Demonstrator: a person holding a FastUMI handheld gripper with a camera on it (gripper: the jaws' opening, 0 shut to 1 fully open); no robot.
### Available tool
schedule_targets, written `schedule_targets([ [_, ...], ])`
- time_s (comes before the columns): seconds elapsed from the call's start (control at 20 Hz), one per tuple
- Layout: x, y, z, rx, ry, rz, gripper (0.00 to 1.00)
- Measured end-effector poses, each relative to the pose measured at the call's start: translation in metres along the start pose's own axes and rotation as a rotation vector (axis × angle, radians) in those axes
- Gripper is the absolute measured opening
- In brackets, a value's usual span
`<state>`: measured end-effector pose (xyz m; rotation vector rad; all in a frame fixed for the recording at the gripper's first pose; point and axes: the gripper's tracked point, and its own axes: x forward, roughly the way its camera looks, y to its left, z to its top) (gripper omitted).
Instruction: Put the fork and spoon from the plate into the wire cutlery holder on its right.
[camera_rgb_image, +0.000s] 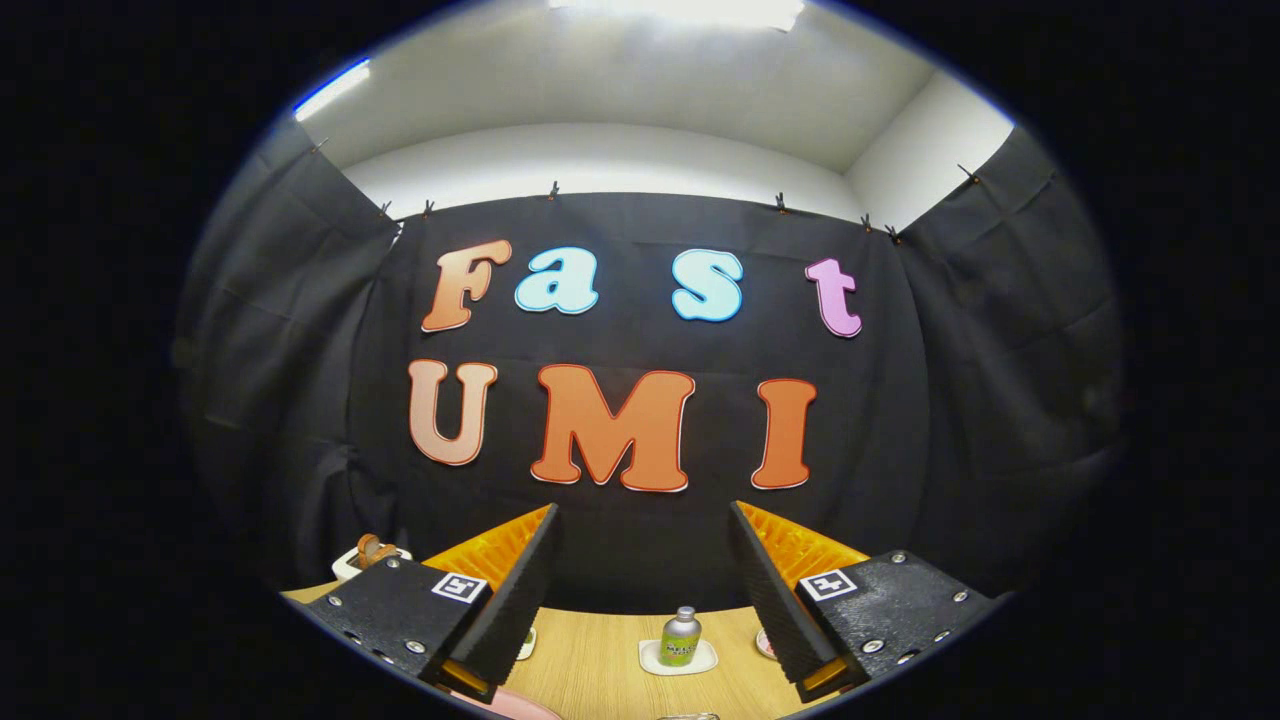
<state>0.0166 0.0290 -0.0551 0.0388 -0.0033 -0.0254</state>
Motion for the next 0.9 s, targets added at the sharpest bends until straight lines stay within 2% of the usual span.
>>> schedule_targets([
  [0.45,-0.015,-0.025,-0.013,0.026,0.010,0.134,0.98],
  [0.9,-0.014,-0.024,-0.006,0.042,-0.021,0.171,0.98],
])
